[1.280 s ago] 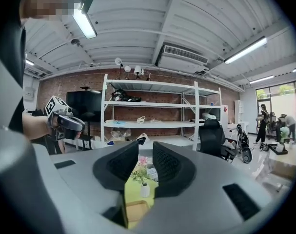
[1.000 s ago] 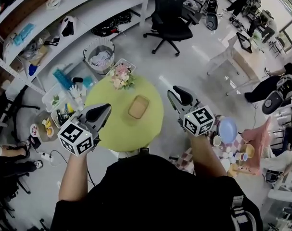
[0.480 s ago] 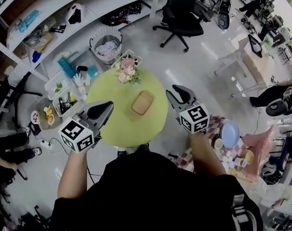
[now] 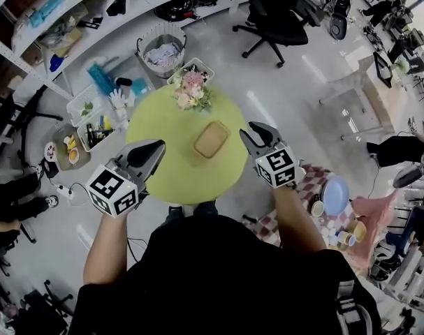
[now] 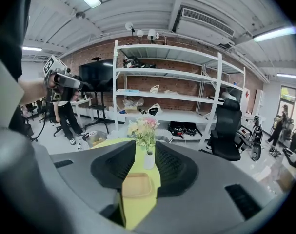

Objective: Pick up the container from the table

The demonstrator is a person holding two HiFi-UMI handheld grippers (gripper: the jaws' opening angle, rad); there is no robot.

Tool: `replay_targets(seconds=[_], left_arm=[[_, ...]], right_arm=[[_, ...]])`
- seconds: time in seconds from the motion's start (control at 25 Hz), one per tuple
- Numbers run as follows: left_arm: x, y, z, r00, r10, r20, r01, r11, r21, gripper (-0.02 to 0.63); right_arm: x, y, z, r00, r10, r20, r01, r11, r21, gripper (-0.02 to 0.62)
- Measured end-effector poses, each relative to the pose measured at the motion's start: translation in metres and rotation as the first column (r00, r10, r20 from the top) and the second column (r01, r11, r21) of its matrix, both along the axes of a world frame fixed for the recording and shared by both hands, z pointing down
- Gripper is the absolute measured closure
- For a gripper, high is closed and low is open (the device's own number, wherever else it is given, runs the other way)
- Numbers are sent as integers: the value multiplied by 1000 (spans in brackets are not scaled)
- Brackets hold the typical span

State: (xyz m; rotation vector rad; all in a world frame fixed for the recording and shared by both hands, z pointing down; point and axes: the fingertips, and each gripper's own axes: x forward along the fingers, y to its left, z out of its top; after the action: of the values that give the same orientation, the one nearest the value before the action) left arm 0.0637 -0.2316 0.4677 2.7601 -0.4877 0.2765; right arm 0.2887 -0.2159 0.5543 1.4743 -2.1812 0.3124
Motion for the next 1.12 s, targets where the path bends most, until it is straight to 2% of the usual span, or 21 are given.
replay_targets(seconds=[0.48, 0.8, 1.12], left_arm=[[-2, 4, 15, 1000, -13, 25, 13, 1000, -22, 589], [-12, 5, 27, 998, -53, 41, 55, 997, -48, 589], [-13, 7, 35, 998, -51, 36, 53, 997, -64, 589]], right_arm=[[-20, -11, 58, 993, -104, -50, 99, 990, -99, 439], [-26, -7, 111, 981, -177, -76, 158, 966, -207, 408], [-35, -8, 154, 961, -262, -91, 225, 928, -295, 393]])
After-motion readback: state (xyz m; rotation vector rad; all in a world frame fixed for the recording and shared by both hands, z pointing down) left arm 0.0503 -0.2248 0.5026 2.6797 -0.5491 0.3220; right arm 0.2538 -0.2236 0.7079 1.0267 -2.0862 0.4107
